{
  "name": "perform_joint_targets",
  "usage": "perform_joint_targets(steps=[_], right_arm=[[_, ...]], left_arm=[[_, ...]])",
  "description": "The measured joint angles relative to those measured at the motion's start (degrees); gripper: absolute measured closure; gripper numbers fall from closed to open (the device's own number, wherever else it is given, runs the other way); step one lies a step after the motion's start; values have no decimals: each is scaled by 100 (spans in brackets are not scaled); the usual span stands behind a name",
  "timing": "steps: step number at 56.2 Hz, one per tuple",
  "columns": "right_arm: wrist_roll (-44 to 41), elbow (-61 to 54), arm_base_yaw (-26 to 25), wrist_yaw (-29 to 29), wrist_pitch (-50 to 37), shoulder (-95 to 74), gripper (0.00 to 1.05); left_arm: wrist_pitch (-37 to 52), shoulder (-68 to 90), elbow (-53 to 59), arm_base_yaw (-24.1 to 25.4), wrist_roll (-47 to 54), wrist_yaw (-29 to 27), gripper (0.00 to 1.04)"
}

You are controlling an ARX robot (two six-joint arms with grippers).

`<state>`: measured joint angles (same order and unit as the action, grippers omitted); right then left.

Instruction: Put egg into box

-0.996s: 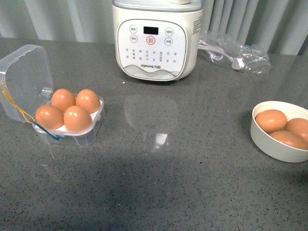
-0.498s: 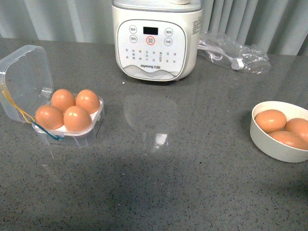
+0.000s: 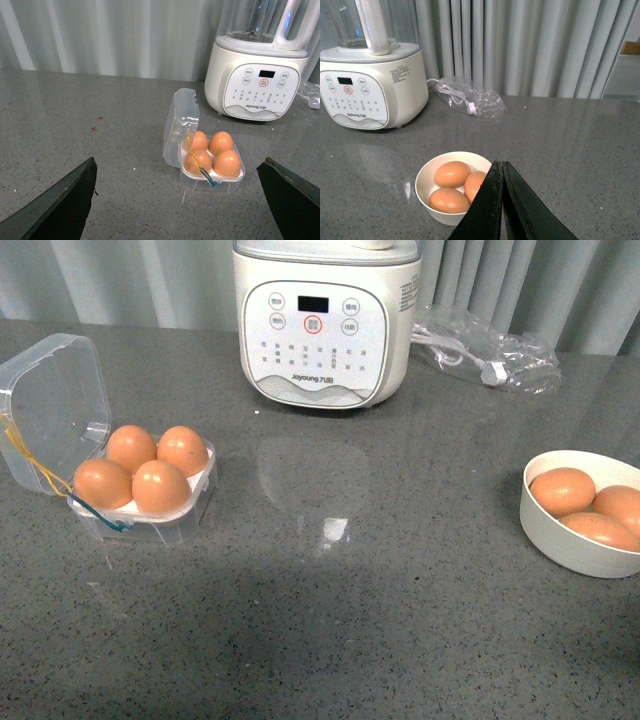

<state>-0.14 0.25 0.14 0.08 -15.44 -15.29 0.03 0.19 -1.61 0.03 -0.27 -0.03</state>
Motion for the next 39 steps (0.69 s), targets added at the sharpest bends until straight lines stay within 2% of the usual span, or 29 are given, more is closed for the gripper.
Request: perform_joint_targets(steps=[21,26,32,39], right_arm=[[0,0,0,0,538,540,102],[-2,2,0,-20,1410,1196,102],[-4,2,0,-17,1512,1499,101],[-4,2,0,-17,1541,1504,73]], left_arm=[[0,0,0,0,0,0,7],[0,0,0,0,0,0,7],[0,0,0,0,0,0,7],[0,-2,0,0,0,0,7]])
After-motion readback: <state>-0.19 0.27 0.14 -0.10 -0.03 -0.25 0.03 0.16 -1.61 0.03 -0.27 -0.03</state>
